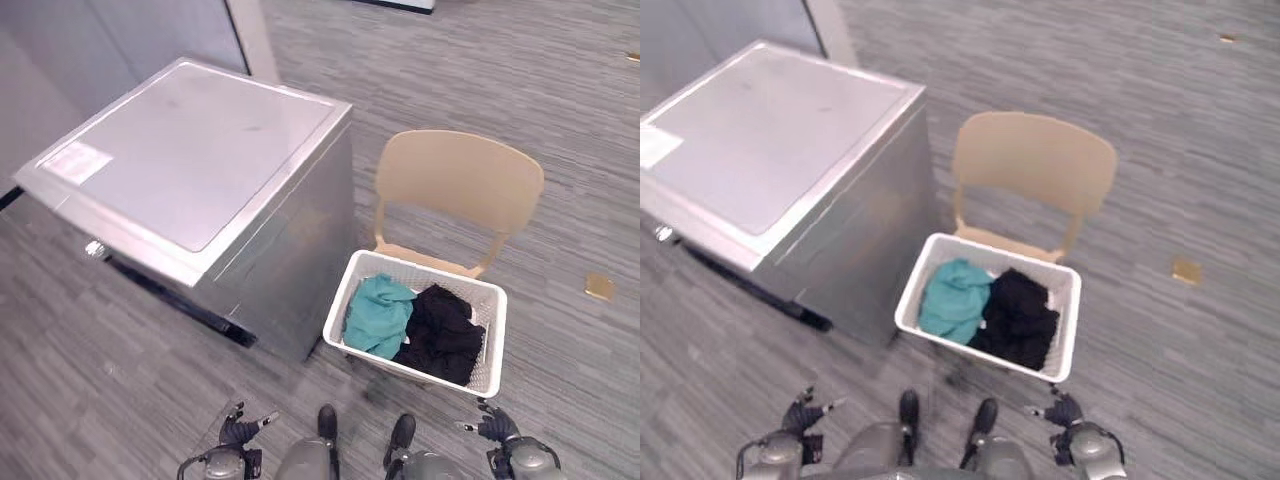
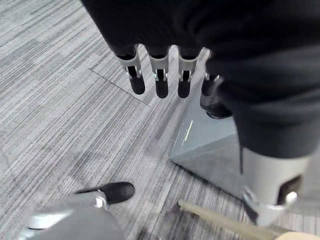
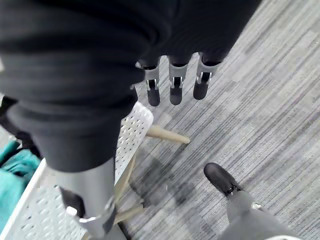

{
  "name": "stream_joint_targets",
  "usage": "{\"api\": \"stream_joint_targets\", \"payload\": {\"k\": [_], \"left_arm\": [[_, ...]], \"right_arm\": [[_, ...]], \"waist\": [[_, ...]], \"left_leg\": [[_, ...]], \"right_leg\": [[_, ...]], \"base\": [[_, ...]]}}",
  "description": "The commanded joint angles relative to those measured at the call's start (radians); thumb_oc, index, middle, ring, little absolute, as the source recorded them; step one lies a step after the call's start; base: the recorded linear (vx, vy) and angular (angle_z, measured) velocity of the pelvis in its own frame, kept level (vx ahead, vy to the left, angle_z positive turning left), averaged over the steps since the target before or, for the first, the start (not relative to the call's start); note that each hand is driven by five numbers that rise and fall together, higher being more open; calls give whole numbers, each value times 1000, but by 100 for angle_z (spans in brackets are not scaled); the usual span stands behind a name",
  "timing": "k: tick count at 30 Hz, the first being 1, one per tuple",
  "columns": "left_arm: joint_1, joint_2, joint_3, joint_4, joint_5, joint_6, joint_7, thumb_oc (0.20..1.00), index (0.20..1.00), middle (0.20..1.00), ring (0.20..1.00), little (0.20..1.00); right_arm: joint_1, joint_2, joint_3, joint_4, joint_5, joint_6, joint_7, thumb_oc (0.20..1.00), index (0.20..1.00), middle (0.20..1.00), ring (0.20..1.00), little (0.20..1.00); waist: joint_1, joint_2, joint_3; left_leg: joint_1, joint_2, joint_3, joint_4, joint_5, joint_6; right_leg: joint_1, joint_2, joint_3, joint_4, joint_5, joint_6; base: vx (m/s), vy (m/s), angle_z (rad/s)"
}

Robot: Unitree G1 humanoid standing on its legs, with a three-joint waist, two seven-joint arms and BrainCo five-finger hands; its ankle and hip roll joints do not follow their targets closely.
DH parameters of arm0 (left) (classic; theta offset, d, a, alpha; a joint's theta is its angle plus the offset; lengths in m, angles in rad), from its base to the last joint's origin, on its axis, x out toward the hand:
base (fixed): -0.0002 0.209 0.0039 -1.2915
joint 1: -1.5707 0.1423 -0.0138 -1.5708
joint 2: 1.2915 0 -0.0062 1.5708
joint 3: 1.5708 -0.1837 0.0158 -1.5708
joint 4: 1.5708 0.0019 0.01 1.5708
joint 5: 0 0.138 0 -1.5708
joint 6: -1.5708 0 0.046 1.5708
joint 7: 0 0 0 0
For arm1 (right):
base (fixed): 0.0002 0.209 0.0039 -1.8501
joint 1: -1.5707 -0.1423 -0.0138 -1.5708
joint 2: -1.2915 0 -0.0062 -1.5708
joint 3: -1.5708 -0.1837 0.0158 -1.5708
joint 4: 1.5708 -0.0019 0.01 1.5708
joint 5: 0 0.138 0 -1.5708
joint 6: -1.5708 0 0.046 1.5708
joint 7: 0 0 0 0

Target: Grab the laundry basket,head to the washer,open it,put in the laundry and shut it.

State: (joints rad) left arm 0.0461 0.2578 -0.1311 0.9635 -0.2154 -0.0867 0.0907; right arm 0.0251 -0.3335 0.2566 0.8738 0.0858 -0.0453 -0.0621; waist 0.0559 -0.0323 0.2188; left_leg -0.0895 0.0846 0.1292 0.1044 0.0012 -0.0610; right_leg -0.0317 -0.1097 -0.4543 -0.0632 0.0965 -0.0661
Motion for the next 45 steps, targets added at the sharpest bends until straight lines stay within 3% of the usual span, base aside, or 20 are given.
{"api": "stream_joint_targets", "payload": {"k": [1, 2, 3, 4, 5, 7, 9, 11, 14, 15, 16, 18, 19, 20, 21, 22, 25, 31, 37, 45], "left_arm": [[-3, 24, 3, -16, 4, -31, 42, 1000, 1000, 1000, 1000, 1000], [-3, 24, 3, -15, 4, -31, 42, 1000, 1000, 1000, 1000, 1000], [-2, 23, 1, -18, 1, -32, 44, 1000, 1000, 1000, 1000, 1000], [-15, 21, -13, -20, 1, -32, 51, 1000, 1000, 1000, 1000, 1000], [-15, 20, -13, -20, 1, -32, 51, 1000, 1000, 1000, 1000, 1000], [-31, 17, -25, -20, 0, -31, 49, 1000, 1000, 1000, 1000, 1000], [-26, 18, -32, -9, 14, -27, 41, 1000, 1000, 1000, 1000, 1000], [-37, 38, -40, 11, 51, -23, 35, 1000, 1000, 1000, 1000, 1000], [-50, 64, -34, 24, 65, -20, 39, 1000, 1000, 1000, 1000, 1000], [-62, 82, -35, 32, 70, -20, 43, 1000, 1000, 1000, 1000, 1000], [-62, 82, -34, 32, 70, -20, 43, 1000, 1000, 1000, 1000, 1000], [-56, 85, -28, 24, 59, -24, 40, 1000, 1000, 1000, 1000, 1000], [-54, 84, -28, 24, 56, -24, 37, 1000, 1000, 1000, 1000, 1000], [-54, 83, -28, 24, 56, -24, 37, 1000, 1000, 1000, 1000, 1000], [-45, 85, -27, 31, 60, -23, 34, 1000, 1000, 1000, 1000, 1000], [-35, 81, -19, 31, 63, -23, 35, 1000, 1000, 1000, 1000, 1000], [-25, 73, -26, 20, 62, -24, 36, 1000, 1000, 1000, 1000, 1000], [18, 50, -24, 47, 37, -22, 35, 1000, 1000, 1000, 1000, 1000], [1, 40, -43, 38, 12, -38, 75, 1000, 1000, 1000, 1000, 1000], [-34, 34, -77, 3, -10, -58, 111, 1000, 1000, 1000, 1000, 1000]], "right_arm": [[-24, 7, 0, -20, -27, -23, 7, 1000, 1000, 1000, 1000, 1000], [-24, 6, 0, -20, -27, -23, 7, 1000, 1000, 1000, 1000, 1000], [-22, 9, 2, -19, -29, -19, 9, 1000, 1000, 1000, 1000, 1000], [-22, 12, -5, -16, -28, -16, -1, 1000, 1000, 1000, 1000, 1000], [-22, 12, -5, -16, -28, -16, -1, 1000, 1000, 1000, 1000, 1000], [-16, 17, -29, -12, -19, -11, -9, 1000, 1000, 1000, 1000, 1000], [-12, 40, -44, 15, -5, -7, -3, 1000, 1000, 1000, 1000, 1000], [-21, 62, -49, 26, 5, -4, 6, 1000, 1000, 1000, 1000, 1000], [-42, 74, -35, 9, 3, 1, 9, 1000, 1000, 1000, 1000, 1000], [-65, 75, -7, -30, 11, -6, 15, 1000, 1000, 1000, 1000, 1000], [-65, 75, -6, -31, 12, -6, 15, 1000, 1000, 1000, 1000, 1000], [-94, 66, 69, -113, 12, -18, 38, 1000, 1000, 1000, 1000, 1000], [-113, 64, 97, -129, 2, -17, 43, 1000, 1000, 1000, 1000, 1000], [-113, 64, 97, -129, 2, -17, 43, 1000, 1000, 1000, 1000, 1000], [-132, 65, 131, -159, 1, -21, 50, 1000, 1000, 1000, 1000, 1000], [-152, 73, 136, -167, 4, -25, 52, 1000, 1000, 1000, 1000, 1000], [-166, 80, 154, -218, 28, -25, 59, 1000, 1000, 1000, 1000, 1000], [-283, 115, 184, -235, 60, -37, 18, 1000, 1000, 1000, 1000, 1000], [-430, 84, 125, -285, 48, -65, -123, 1000, 1000, 1000, 1000, 1000], [-518, 71, 73, -297, 5, -88, -255, 1000, 1000, 1000, 1000, 1000]], "waist": [[1, 3, 0], [0, 4, 0], [-2, 15, -8], [-7, 25, -12], [-8, 25, -12], [-24, 37, -22], [-27, 47, -41], [-15, 28, -29], [-9, 14, -10], [-15, 13, 3], [-13, 13, 3], [-12, 21, 11], [-6, 23, 16], [-7, 23, 17], [6, 19, 18], [14, 22, 17], [14, 19, 13], [69, 53, -7], [103, 78, 33], [128, 89, 82]], "left_leg": [[20, 80, 3, 24, -19, -15], [21, 80, 2, 23, -18, -16], [42, 113, 3, 0, -19, -35], [37, 165, 40, -44, 33, -61], [37, 165, 39, -46, 35, -61], [39, 200, 114, -89, 67, -79], [46, 184, 111, -118, 53, -86], [-1, 102, 59, -44, -20, -45], [-18, 54, 40, -13, -58, -8], [-15, 21, 24, -16, -64, 17], [-14, 21, 28, -16, -65, 17], [11, -29, 12, -40, -47, 56], [21, -45, 6, -47, -48, 63], [22, -45, 6, -47, -48, 63], [43, -73, -12, -53, -56, 66], [41, -78, -20, -49, -56, 66], [36, -103, -60, -50, -52, 71], [6, -120, -83, -83, -19, 69], [-51, -122, -92, -115, 20, 68], [-119, -129, -108, -101, 33, 70]], "right_leg": [[-6, -62, 91, 28, -85, 146], [-5, -62, 90, 28, -85, 146], [7, -62, 86, 29, -101, 155], [12, -101, 47, 34, -93, 172], [13, -101, 45, 34, -93, 172], [20, -151, -2, 38, -73, 198], [31, -182, -21, 29, -56, 219], [33, -263, -14, 67, -17, 235], [-3, -290, 31, 133, -9, 226], [-43, -231, 131, 187, -45, 197], [-47, -232, 135, 192, -48, 197], [-102, -97, 202, 266, -123, 153], [-118, -61, 195, 273, -136, 144], [-117, -61, 195, 274, -137, 144], [-93, -16, 179, 226, -162, 133], [-87, -23, 168, 214, -156, 145], [-96, 20, 258, 203, -157, 139], [-77, 4, 199, 125, -120, 145], [-109, -5, 183, 90, -100, 150], [-157, -25, 172, 100, -88, 155]], "base": [[-32, 293, 56], [66, 204, 66], [71, 373, 55], [71, 373, 77], [-14, 451, 78], [19, 515, 111], [86, 588, 75], [96, 533, 58], [19, 279, 67], [28, 230, 22], [77, 339, 18], [88, 313, 34], [58, 231, 18], [142, 112, -19], [127, 63, 21], [169, 62, 64], [76, 24, 60], [54, 20, 22], [-48, 46, 16], [-32, 43, 7]]}}
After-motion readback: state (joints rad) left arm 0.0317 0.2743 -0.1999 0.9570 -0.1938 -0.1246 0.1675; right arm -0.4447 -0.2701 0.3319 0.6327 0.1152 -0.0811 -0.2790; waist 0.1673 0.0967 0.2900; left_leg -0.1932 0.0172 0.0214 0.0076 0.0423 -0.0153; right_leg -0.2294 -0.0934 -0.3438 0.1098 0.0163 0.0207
